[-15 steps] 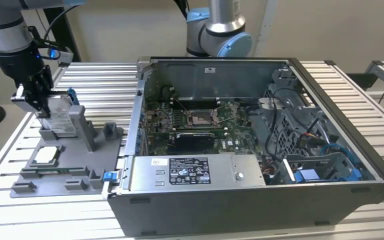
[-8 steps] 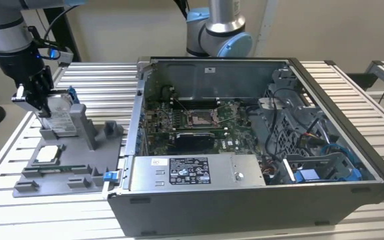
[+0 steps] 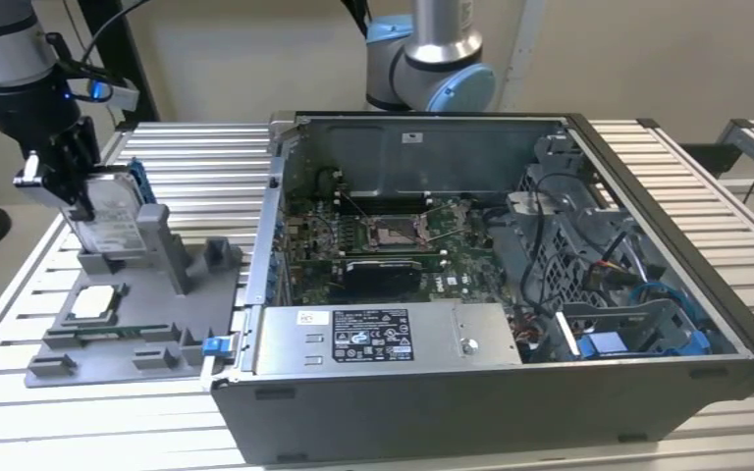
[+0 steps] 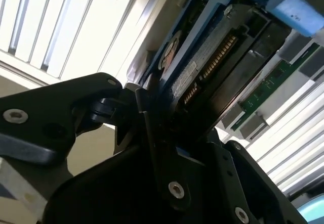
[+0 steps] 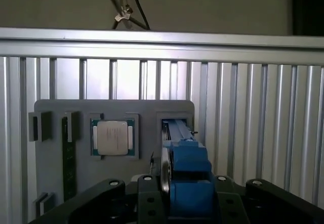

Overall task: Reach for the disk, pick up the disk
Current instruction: 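Pick up the disk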

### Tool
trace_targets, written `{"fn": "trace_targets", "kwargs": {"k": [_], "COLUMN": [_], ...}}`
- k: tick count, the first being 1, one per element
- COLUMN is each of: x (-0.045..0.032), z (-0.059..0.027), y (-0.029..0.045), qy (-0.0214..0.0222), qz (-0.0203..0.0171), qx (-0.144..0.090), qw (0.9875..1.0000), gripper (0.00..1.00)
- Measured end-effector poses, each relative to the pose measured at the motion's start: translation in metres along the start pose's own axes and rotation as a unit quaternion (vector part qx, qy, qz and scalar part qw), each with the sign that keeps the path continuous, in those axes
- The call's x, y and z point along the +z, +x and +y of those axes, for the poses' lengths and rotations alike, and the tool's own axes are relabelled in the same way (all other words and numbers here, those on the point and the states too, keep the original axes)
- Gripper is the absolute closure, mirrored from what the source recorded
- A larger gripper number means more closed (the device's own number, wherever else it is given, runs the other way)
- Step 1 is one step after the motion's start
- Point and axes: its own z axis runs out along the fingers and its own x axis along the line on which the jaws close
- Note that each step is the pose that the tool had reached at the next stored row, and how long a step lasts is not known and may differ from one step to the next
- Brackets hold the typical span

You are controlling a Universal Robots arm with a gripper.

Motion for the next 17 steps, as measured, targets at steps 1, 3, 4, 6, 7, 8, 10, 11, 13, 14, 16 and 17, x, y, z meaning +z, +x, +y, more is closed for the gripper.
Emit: {"fn": "trace_targets", "kwargs": {"k": [1,3,4,6,7,8,10,11,13,14,16,17], "x": [-0.0045,-0.0136,-0.0183,-0.0273,-0.0321,-0.0365,-0.0455,-0.0502,-0.059,-0.0639,-0.0726,-0.0775], "z": [0.0001,0.0003,0.0004,0.0006,0.0008,0.0008,0.001,0.0011,0.0014,0.0015,0.0017,0.0018], "y": [-0.0001,-0.0002,-0.0003,-0.0004,-0.0005,-0.0005,-0.0007,-0.0007,-0.0009,-0.0009,-0.0011,-0.0011], "qy": [-0.0001,0.0,-0.0001,0.0,0.0,0.0,0.0,0.0,0.0,-0.0001,0.0,0.0], "qz": [0.0,0.0,0.0001,0.0,0.0,0.0,0.0,0.0,0.0,0.0,0.0,0.0], "qx": [0.0,0.0,0.0,0.0,0.0,0.0,0.0,0.0,0.0,0.0,0.0,0.0], "qw": [1.0,1.0,1.0,1.0,1.0,1.0,1.0,1.0,1.0,1.0,1.0,1.0], "gripper": [1.0,1.0,1.0,1.0,1.0,1.0,1.0,1.0,1.0,1.0,1.0,1.0]}}
